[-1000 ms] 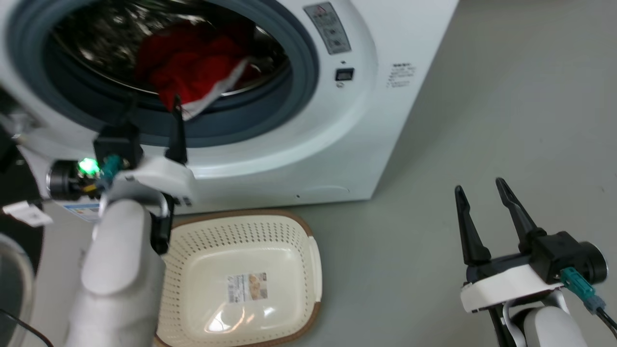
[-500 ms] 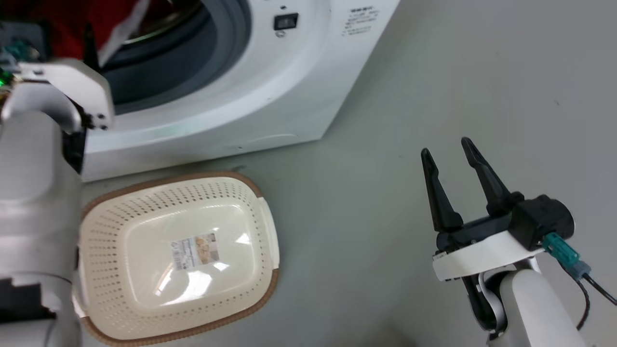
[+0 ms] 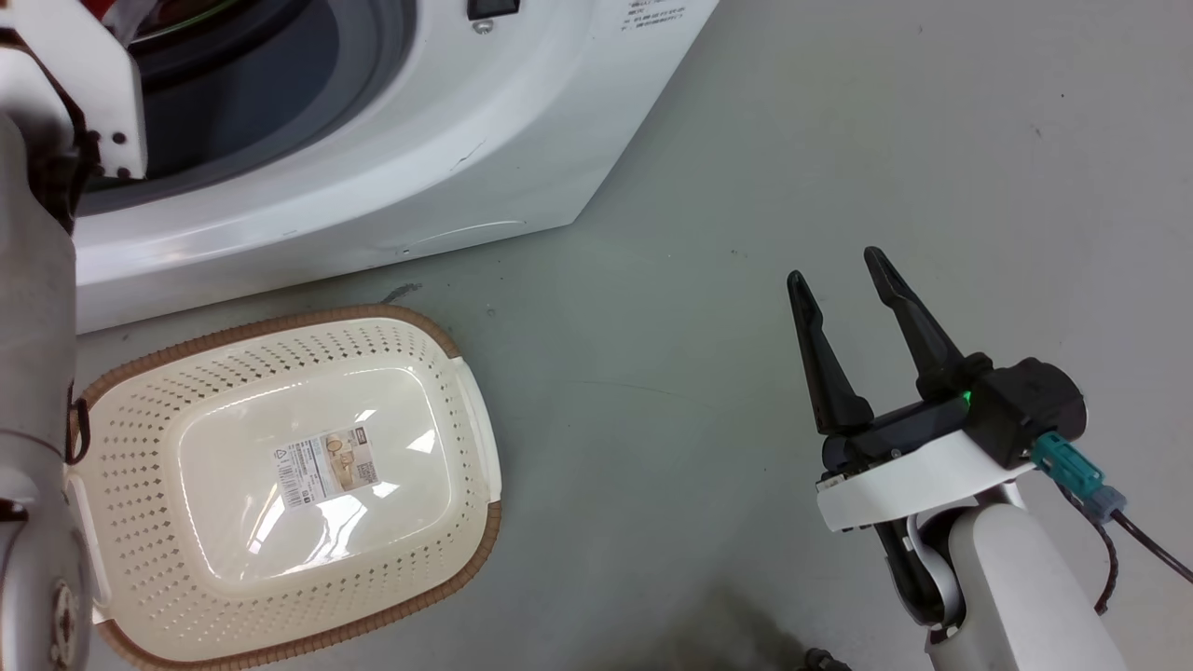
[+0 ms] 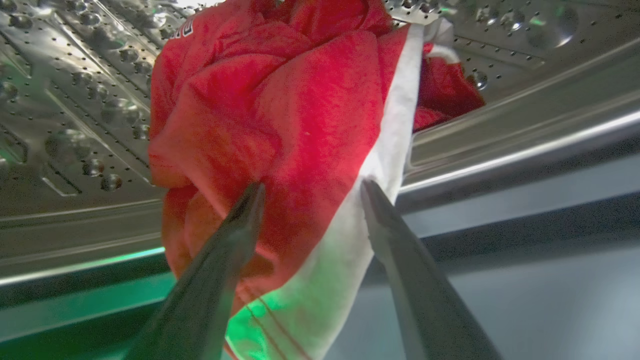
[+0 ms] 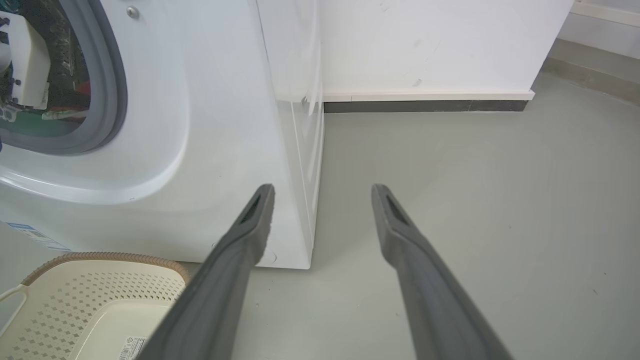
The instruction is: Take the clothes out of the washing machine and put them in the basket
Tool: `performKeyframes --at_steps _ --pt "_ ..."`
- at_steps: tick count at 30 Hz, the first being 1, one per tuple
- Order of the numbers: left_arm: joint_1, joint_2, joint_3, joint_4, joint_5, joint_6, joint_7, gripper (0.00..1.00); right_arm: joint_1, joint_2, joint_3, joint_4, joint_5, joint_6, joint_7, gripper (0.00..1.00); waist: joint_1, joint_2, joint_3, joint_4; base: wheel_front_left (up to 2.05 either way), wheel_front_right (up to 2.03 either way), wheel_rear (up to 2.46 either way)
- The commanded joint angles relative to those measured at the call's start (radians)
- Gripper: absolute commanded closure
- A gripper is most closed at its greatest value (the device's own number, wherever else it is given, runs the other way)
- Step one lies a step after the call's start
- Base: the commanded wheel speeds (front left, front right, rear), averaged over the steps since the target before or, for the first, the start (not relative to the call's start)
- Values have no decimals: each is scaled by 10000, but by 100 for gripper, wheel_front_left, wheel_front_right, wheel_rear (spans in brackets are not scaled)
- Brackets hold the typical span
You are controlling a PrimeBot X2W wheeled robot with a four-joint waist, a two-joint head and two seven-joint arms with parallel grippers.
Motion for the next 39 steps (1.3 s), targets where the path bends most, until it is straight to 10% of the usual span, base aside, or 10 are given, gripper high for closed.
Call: performKeyframes --at_steps 1,4,5,7,14,25,39 --pt "-100 61 -11 190 14 57 302 0 -173 16 20 42 96 -7 -38 0 -1 0 7 -8 0 0 0" --pt "-159 68 -11 512 -28 261 945 0 -188 16 67 76 144 -7 -39 0 -1 0 8 -34 0 0 0" --pt "-163 72 -27 553 -28 326 1039 54 -194 16 83 88 166 -7 -39 0 -1 0 6 -44 0 0 0" --pt "-147 58 -33 630 -77 396 1186 100 -204 16 102 112 207 -7 -39 0 -1 0 -7 -57 0 0 0" --pt "-71 81 -67 -5 -178 693 79 100 -210 15 32 250 175 -7 -39 0 -1 0 -195 12 0 0 0" --pt "1433 -722 188 -602 -942 855 -4703 100 394 12 -337 613 -368 -7 -40 0 -1 0 -1992 801 0 0 0" --pt "3766 -1824 256 -2977 -1636 242 -5263 100 1530 10 -866 1163 -812 -7 26 0 -1 0 -4149 1900 0 0 0"
